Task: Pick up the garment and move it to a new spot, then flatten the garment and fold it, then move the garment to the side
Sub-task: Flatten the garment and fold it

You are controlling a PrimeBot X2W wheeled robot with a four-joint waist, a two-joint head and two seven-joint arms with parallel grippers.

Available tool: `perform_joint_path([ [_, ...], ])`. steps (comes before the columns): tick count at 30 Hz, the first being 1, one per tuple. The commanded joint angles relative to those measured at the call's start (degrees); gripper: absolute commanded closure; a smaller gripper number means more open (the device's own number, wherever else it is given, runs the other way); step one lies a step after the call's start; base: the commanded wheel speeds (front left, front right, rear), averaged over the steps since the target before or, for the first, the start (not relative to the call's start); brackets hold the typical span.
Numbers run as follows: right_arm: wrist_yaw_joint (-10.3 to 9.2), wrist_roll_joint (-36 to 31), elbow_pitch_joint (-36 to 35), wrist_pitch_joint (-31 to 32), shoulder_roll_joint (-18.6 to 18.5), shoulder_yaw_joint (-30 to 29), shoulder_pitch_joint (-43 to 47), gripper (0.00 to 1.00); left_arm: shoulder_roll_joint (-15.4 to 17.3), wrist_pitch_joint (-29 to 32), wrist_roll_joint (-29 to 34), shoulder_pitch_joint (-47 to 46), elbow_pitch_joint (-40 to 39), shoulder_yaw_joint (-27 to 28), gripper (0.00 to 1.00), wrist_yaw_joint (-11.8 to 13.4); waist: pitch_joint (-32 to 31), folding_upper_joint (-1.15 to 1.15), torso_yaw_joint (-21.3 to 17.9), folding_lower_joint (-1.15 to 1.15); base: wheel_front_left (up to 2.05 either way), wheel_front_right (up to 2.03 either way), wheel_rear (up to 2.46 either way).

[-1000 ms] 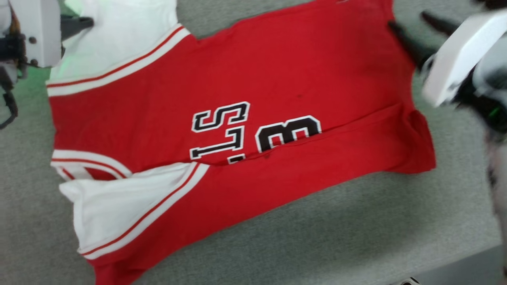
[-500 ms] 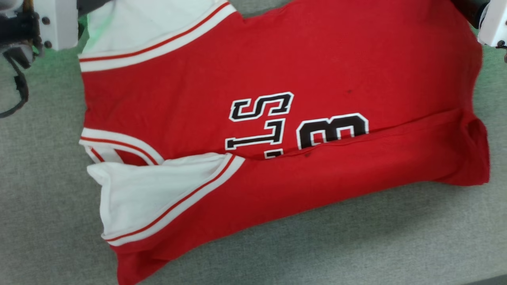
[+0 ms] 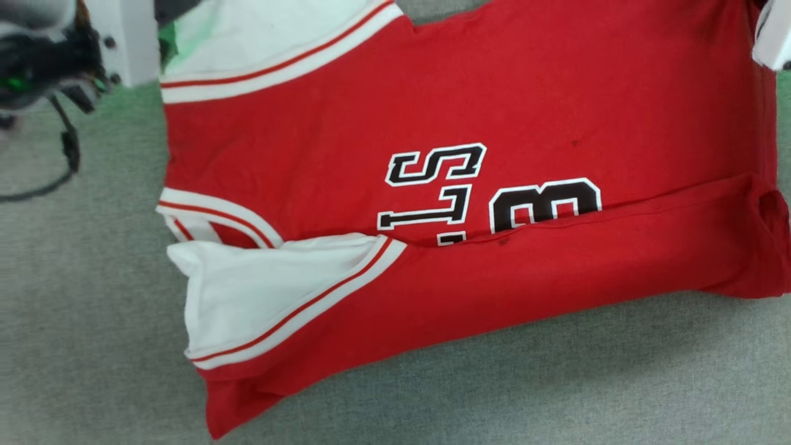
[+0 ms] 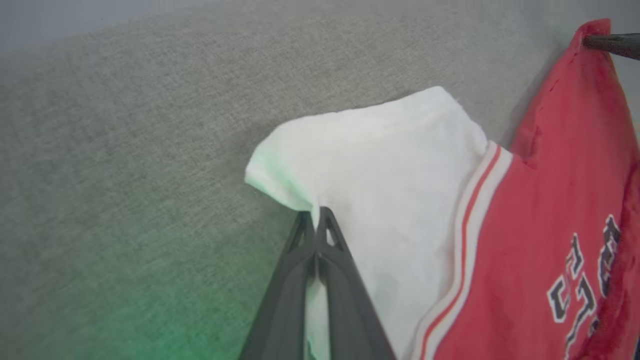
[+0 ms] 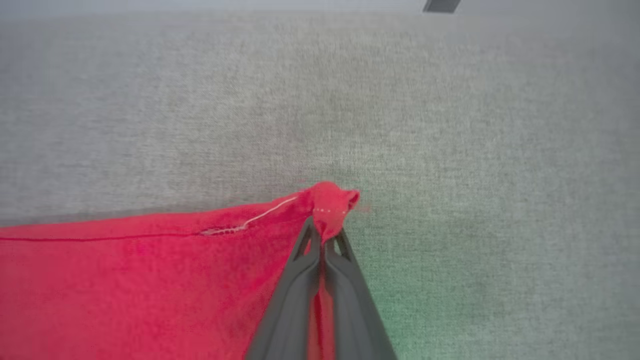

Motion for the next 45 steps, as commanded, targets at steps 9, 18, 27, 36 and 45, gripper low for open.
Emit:
perform_joint_path([
  [9, -0.01, 9.2, -12.5, -5.6, -10.7, 8.4, 15.0, 1.00, 3.2, -13.4, -1.9, 8.6, -12.1, -0.7, 1.00, 0.1, -9.6, 0.00, 4.9, 0.00, 0.00, 0.00, 0.00],
  [18, -0.01, 13.9, -25.1, -5.1, -17.1, 5.0, 31.6, 1.00, 10.5, -24.8, -0.4, 19.9, -27.7, -2.8, 1.00, 0.1, -14.5, 0.00, 7.5, 0.00, 0.00, 0.00, 0.00],
  [27, -0.01, 13.9, -31.7, -5.7, -17.1, -4.0, 46.1, 1.00, 16.5, -36.6, 3.2, 31.5, -34.9, -3.8, 1.00, 0.1, -14.9, 0.00, 9.0, 0.00, 0.00, 0.00, 0.00],
  [36, -0.01, 13.1, -32.7, -7.2, -14.4, -7.0, 52.5, 1.00, 15.3, -41.7, 6.1, 41.7, -33.8, -4.0, 1.00, 0.1, -13.3, 0.00, 9.9, 0.00, 0.00, 0.00, 0.00],
  [45, -0.01, 10.7, -29.5, -10.8, -11.7, -5.3, 51.3, 1.00, 8.6, -43.9, 7.7, 43.5, -25.0, -4.0, 1.00, 0.1, -11.7, 0.00, 10.1, 0.00, 0.00, 0.00, 0.00],
])
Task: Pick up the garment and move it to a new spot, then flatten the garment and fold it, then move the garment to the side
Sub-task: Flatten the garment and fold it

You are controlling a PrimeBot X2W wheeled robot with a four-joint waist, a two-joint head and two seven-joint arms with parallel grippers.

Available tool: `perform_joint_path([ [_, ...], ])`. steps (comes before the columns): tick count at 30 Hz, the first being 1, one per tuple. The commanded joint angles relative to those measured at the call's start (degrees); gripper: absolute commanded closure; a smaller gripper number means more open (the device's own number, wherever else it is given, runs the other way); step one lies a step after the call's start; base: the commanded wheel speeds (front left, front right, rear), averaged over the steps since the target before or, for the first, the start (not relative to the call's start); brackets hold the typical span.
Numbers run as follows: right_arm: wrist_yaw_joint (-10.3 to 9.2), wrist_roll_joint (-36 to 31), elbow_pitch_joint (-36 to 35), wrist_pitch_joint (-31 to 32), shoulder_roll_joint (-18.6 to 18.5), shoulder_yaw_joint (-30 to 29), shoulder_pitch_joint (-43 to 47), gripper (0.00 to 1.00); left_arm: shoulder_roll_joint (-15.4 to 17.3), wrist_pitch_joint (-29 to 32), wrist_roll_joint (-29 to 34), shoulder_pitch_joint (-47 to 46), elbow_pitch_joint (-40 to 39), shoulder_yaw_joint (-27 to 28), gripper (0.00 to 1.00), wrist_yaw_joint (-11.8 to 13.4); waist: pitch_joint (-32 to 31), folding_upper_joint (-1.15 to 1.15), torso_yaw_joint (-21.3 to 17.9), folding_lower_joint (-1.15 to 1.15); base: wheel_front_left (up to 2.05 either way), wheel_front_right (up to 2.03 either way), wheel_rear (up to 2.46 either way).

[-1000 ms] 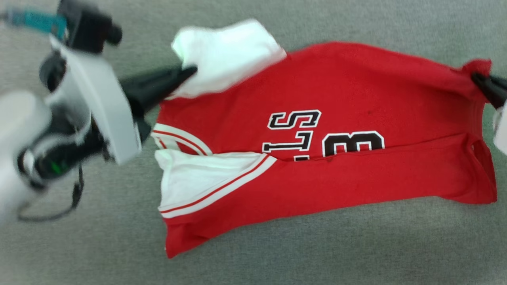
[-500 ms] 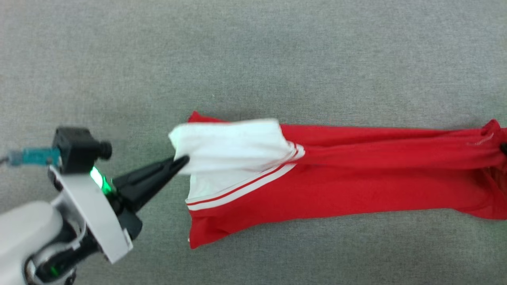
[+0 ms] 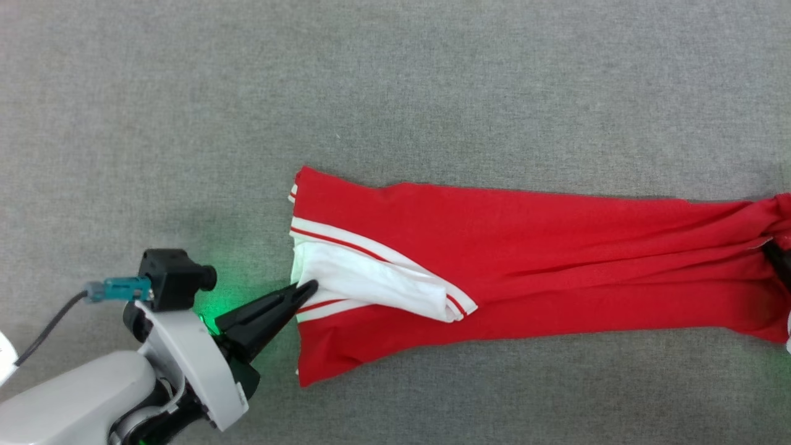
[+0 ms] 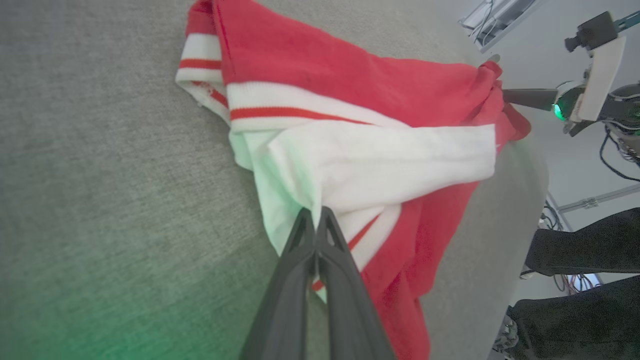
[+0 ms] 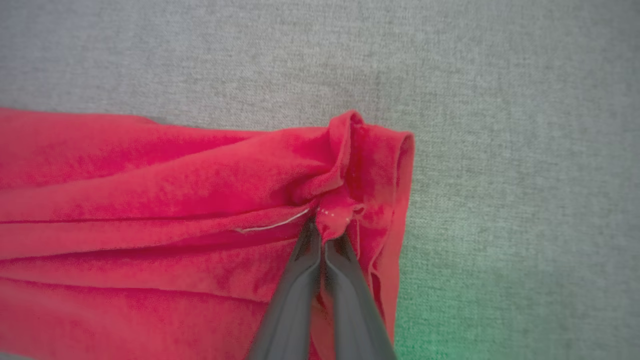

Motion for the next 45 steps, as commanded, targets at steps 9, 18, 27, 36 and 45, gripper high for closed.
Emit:
perform_joint_path([
  [9, 0.00, -0.4, 3.2, -3.7, 2.0, 2.0, -1.6, 0.53, -2.8, -0.8, 0.5, 1.6, 4.3, 0.5, 0.64, 0.1, -1.5, 0.00, -0.6, 0.00, 0.00, 0.00, 0.00],
  [18, -0.01, 2.4, 2.1, -4.1, 1.1, -0.2, 1.3, 0.00, -5.9, -0.9, 1.2, 9.8, 5.2, 11.4, 0.00, 0.1, -7.8, 0.00, -0.3, 0.00, 0.00, 0.00, 0.00],
  [27, -0.01, 4.2, 1.9, 0.3, -0.1, -4.9, 5.3, 0.00, -12.2, -0.9, 6.5, 20.4, 7.3, 26.9, 0.00, 0.8, -10.7, 0.00, 2.9, 0.00, 0.00, 0.00, 0.00],
  [36, 0.00, 2.4, 1.9, 5.4, 1.6, -9.7, 5.7, 0.00, -19.8, -0.8, 14.4, 28.3, 9.9, 41.1, 0.00, 0.3, -9.4, 0.00, 7.5, 0.00, 0.00, 0.00, 0.00],
  [45, -0.01, -1.1, 2.4, 13.0, 4.0, -14.8, 3.2, 0.00, -28.0, -0.8, 32.5, 31.9, 10.6, 55.6, 0.00, 0.3, -8.8, 0.00, 9.5, 0.00, 0.00, 0.00, 0.00],
])
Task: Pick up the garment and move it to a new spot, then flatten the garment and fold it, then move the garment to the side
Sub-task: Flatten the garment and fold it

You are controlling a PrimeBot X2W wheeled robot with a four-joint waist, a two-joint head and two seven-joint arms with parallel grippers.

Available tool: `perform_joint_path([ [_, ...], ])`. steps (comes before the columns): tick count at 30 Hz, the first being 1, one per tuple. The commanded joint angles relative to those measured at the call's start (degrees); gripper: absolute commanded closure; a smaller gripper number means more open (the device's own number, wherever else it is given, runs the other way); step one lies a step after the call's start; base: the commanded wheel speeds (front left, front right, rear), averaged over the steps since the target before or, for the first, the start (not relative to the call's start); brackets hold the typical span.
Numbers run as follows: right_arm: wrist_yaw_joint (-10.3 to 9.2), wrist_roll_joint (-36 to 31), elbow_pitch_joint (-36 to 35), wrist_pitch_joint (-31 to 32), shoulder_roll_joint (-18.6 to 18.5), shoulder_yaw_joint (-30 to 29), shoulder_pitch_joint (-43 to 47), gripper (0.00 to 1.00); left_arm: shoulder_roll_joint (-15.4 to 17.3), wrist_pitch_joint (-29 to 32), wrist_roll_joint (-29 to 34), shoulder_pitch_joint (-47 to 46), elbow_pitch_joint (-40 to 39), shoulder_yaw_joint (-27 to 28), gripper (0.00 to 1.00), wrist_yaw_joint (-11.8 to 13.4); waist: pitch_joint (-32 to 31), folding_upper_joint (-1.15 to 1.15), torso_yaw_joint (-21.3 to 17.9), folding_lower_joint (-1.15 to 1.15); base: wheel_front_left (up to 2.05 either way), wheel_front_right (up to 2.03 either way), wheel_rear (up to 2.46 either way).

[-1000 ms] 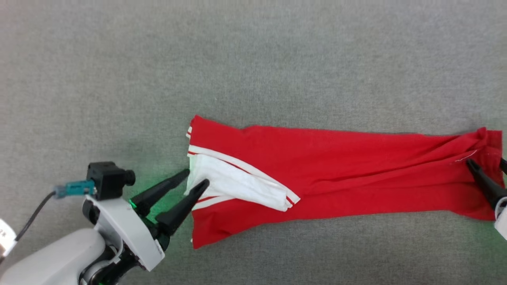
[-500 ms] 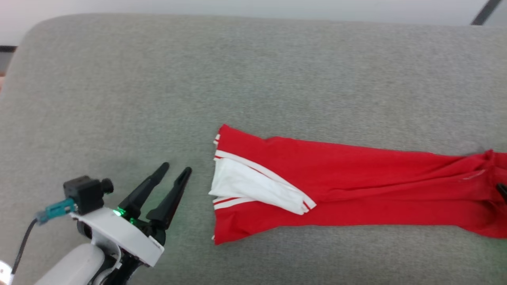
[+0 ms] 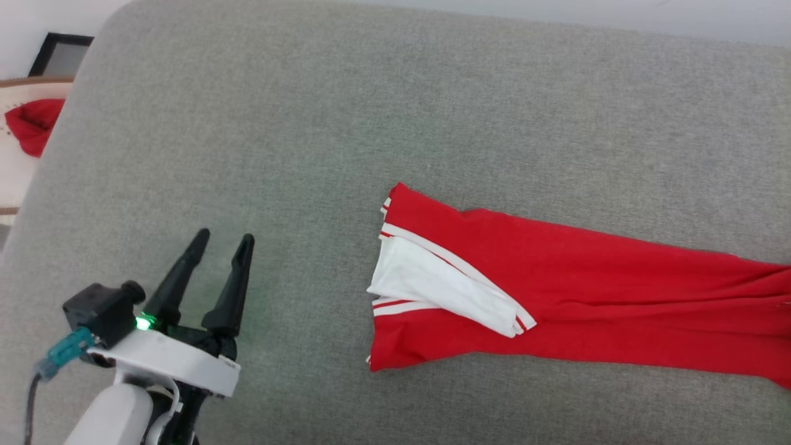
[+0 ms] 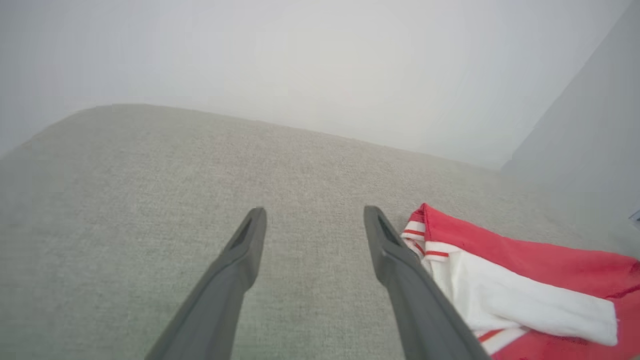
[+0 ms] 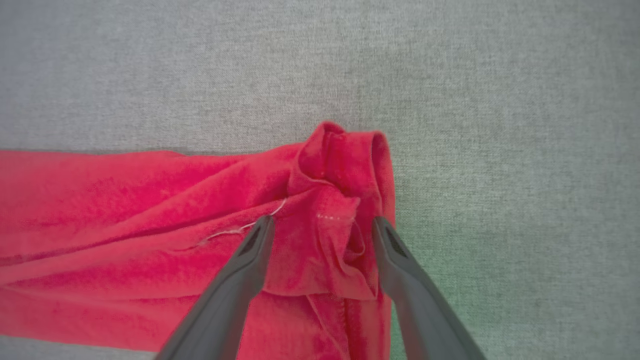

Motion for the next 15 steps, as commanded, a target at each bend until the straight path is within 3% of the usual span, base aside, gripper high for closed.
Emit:
perform_joint_path([
  [1, 0.01, -0.9, 0.1, 1.5, 0.6, -1.3, -1.0, 0.00, -1.2, 0.1, 3.4, 1.0, -0.5, 1.7, 0.00, -0.1, 0.1, 0.00, 0.3, 0.00, 0.00, 0.00, 0.00],
  [8, 0.01, -3.9, -0.3, 10.9, 4.5, -6.7, -3.5, 0.00, -6.9, 0.1, 12.6, 2.2, -2.1, 8.2, 0.00, -0.4, 1.0, 0.00, 0.4, 0.00, 0.00, 0.00, 0.00],
  [15, 0.01, -8.8, 1.1, 14.4, 9.0, -8.5, -7.2, 0.00, -8.4, 0.1, 14.4, 1.5, -2.6, 7.9, 0.00, -0.4, 3.5, 0.00, -0.1, 0.00, 0.00, 0.00, 0.00],
])
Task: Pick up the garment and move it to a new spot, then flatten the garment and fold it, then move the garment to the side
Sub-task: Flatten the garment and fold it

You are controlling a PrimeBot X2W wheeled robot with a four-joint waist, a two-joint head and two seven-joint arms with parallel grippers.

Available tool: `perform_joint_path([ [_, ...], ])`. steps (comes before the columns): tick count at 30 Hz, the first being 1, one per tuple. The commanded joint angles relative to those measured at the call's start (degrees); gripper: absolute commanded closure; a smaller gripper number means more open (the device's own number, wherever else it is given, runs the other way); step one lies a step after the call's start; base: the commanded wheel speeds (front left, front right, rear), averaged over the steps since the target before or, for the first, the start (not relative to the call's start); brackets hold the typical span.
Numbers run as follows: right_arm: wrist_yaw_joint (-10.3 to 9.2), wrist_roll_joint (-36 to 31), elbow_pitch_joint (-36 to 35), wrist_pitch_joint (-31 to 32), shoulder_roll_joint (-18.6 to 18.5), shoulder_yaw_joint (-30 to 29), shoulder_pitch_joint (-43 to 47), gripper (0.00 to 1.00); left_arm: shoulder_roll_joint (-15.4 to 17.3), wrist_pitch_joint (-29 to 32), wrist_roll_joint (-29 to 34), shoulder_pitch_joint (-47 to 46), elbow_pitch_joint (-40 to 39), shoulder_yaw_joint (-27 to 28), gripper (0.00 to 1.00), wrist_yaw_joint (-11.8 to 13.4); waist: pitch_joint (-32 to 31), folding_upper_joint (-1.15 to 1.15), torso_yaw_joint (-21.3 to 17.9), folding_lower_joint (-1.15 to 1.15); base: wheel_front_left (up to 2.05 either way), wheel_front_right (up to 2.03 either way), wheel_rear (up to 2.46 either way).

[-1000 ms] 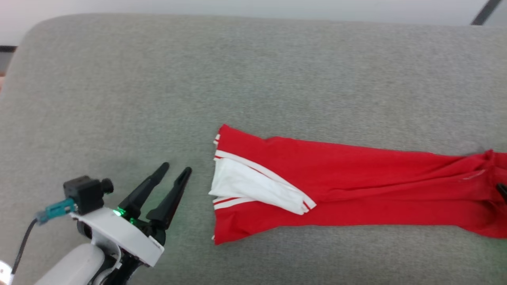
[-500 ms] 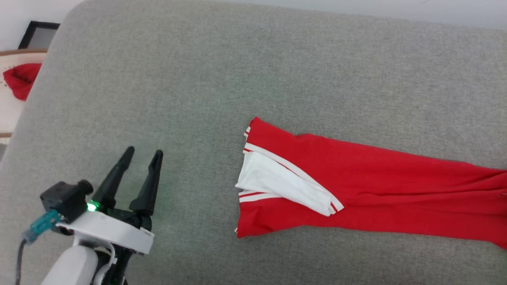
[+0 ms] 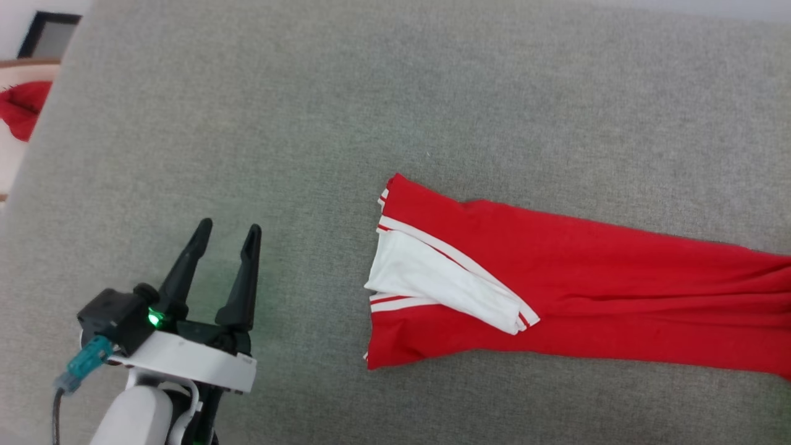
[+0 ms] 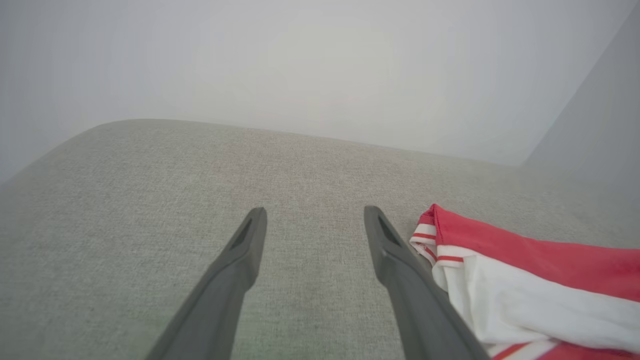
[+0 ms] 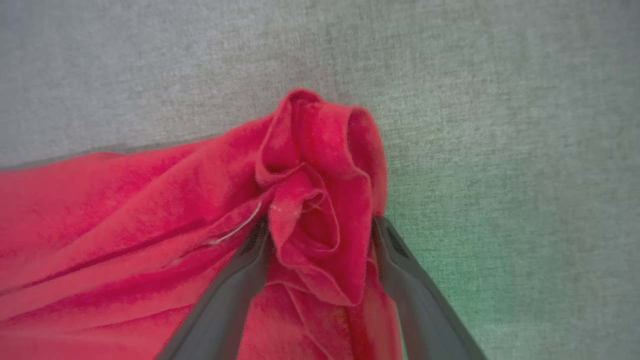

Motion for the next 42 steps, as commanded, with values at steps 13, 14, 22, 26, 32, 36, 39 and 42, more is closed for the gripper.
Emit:
perform_joint_path([
  [13, 0.01, -5.2, 3.0, 4.2, 3.7, 1.6, -0.5, 1.00, -0.7, 0.0, -1.5, -2.2, 1.0, -0.2, 0.00, -0.1, 3.0, 0.00, -0.1, 0.00, 0.00, 0.00, 0.00],
  [14, 0.01, -5.0, 2.7, 4.0, 3.6, 1.5, -0.5, 1.00, -0.7, 0.0, -1.5, -2.3, 1.1, -0.2, 0.00, -0.1, 2.9, 0.00, -0.2, 0.00, 0.00, 0.00, 0.00],
  [22, -0.02, -3.3, 0.3, 0.8, 3.0, 1.8, -1.5, 1.00, -0.9, 0.0, -1.7, -1.7, 1.2, -0.8, 0.00, -0.1, 2.0, 0.00, -1.4, 0.00, 0.00, 0.00, 0.00],
  [26, -0.02, -2.7, -0.7, -2.4, 2.9, 1.4, -2.4, 1.00, -0.6, 0.0, -1.4, -0.9, 0.9, -0.3, 0.00, -0.1, 1.8, 0.00, -3.0, 0.00, 0.00, 0.00, 0.00],
  [32, -0.02, -4.2, -0.3, -9.0, 1.2, -2.5, -2.6, 1.00, 0.5, 0.0, -1.4, -0.3, 0.1, 0.5, 0.00, -0.1, 2.0, 0.00, -5.6, 0.00, 0.00, 0.00, 0.00],
  [36, -0.02, -5.9, 1.9, -14.1, -1.3, -6.9, -3.3, 1.00, 1.5, 0.0, -1.2, -0.3, -0.4, 0.4, 0.00, -0.1, 2.3, 0.00, -7.1, 0.00, 0.00, 0.00, 0.00],
  [39, -0.02, -7.4, 4.2, -17.7, -4.0, -10.0, -3.4, 1.00, 2.0, 0.1, -1.3, -0.5, -0.7, 0.5, 0.00, -0.1, 2.6, 0.00, -7.7, 0.00, 0.00, 0.00, 0.00],
  [42, -0.02, -7.8, 7.2, -20.7, -6.1, -12.4, -4.7, 1.00, 2.4, 0.1, -1.4, -0.3, -0.8, 0.7, 0.00, -0.1, 2.6, 0.00, -8.3, 0.00, 0.00, 0.00, 0.00],
])
